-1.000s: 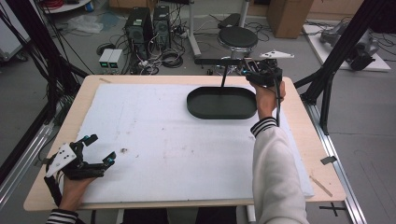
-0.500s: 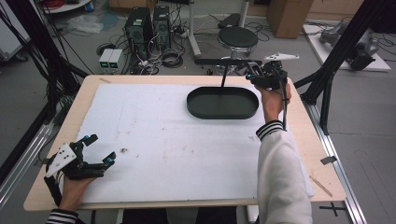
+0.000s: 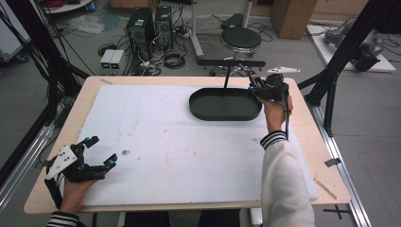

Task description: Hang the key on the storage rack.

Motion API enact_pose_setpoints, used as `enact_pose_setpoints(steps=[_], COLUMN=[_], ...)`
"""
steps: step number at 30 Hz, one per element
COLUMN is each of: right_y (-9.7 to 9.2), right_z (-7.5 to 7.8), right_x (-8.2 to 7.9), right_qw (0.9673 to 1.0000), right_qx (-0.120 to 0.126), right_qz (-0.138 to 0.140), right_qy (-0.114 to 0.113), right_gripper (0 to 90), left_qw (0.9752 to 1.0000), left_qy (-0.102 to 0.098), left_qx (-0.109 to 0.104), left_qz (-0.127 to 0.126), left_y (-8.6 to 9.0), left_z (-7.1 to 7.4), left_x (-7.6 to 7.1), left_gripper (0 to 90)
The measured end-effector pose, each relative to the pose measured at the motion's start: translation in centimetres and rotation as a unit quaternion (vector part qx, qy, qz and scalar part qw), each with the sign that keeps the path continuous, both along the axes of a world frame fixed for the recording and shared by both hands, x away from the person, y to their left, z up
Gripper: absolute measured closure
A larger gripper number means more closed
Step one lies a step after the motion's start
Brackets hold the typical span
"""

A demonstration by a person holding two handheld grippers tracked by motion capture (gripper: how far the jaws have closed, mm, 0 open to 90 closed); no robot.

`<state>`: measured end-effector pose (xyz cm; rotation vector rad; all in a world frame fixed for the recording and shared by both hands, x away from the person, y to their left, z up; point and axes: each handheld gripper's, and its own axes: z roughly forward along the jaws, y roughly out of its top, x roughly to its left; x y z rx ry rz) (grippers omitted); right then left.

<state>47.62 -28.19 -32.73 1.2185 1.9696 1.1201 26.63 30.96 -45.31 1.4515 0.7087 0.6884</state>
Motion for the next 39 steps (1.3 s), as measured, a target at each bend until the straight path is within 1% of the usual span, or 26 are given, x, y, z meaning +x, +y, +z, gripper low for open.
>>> enact_pose_setpoints(steps=[4,10,15,17,20,21,23,24,25,26,28,29,31,32,33,34,35,37,39], right_y=[0.5,1.4,1.7,1.8,1.7,1.6,1.6,1.6,1.6,1.8,1.9,2.0,1.8,1.7,1.7,1.7,1.5,1.4,1.0], right_z=[-0.6,-1.2,-1.8,-2.0,-2.3,-2.3,-2.2,-2.1,-1.9,-1.8,-1.5,-1.4,-1.1,-0.9,-0.8,-0.7,-0.6,-0.6,-0.8], right_x=[0.4,1.1,1.6,1.8,2.0,2.0,2.0,1.9,1.7,1.5,1.2,1.0,0.4,-0.1,-0.5,-0.9,-1.6,-2.7,-4.2], right_qw=[0.9999,0.9996,0.9997,0.9997,0.9995,0.9994,0.9994,0.9991,0.9987,0.9985,0.9978,0.9977,0.9961,0.9947,0.9938,0.9925,0.9894,0.9866,0.9821], right_qx=[-0.006,-0.024,-0.016,-0.014,-0.011,-0.007,0.01,0.017,0.02,0.019,0.006,0.006,0.027,0.037,0.044,0.05,0.061,0.07,0.084], right_qz=[0.006,0.012,0.011,0.015,0.018,0.021,0.025,0.034,0.041,0.048,0.063,0.065,0.084,0.095,0.1,0.108,0.125,0.137,0.155], right_qy=[0.007,0.01,0.018,0.017,0.024,0.026,0.022,0.02,0.02,0.02,0.021,0.019,0.004,-0.011,-0.021,-0.029,-0.042,-0.055,-0.066], right_gripper=[47.9,47.8,47.7,47.4,46.5,44.8,39.7,36.4,30.8,24.4,14.2,10.7,10.2,7.1,0.2,0.3,0.4,0.3,0.3], left_qw=[1.0,1.0,1.0,1.0,1.0,1.0,1.0,1.0,1.0,1.0,1.0,1.0,1.0,1.0,1.0,1.0,1.0,1.0,1.0], left_qy=[-0.001,-0.001,0.0,0.0,0.001,0.001,0.001,0.002,0.003,0.002,0.001,0.001,0.001,0.001,0.0,0.0,0.0,0.001,0.001], left_qx=[0.0,-0.001,-0.002,0.0,0.001,0.0,0.0,-0.001,-0.002,-0.003,-0.004,-0.004,-0.004,-0.004,-0.003,-0.003,-0.003,-0.004,-0.004], left_qz=[-0.001,-0.002,0.0,0.0,0.0,0.0,0.0,0.001,0.0,0.0,0.002,0.001,0.001,0.002,0.001,0.002,0.002,0.002,0.003], left_y=[0.0,0.0,0.0,0.0,0.0,0.0,0.0,0.0,0.1,0.1,0.0,0.0,0.1,0.1,0.1,0.0,0.0,0.1,0.0], left_z=[0.0,0.0,0.0,0.0,0.0,0.0,0.0,0.0,0.0,0.0,0.0,0.0,0.0,0.0,0.0,0.0,0.0,0.0,0.0], left_x=[0.0,0.0,0.0,0.0,0.0,0.0,0.0,0.0,0.1,0.1,0.0,0.0,0.0,0.0,0.0,0.0,0.0,0.0,0.0], left_gripper=[1.7,1.8,1.7,1.7,1.7,1.7,1.7,1.7,1.7,1.7,1.7,1.7,1.7,1.7,1.7,1.7,1.8,1.7,1.7])
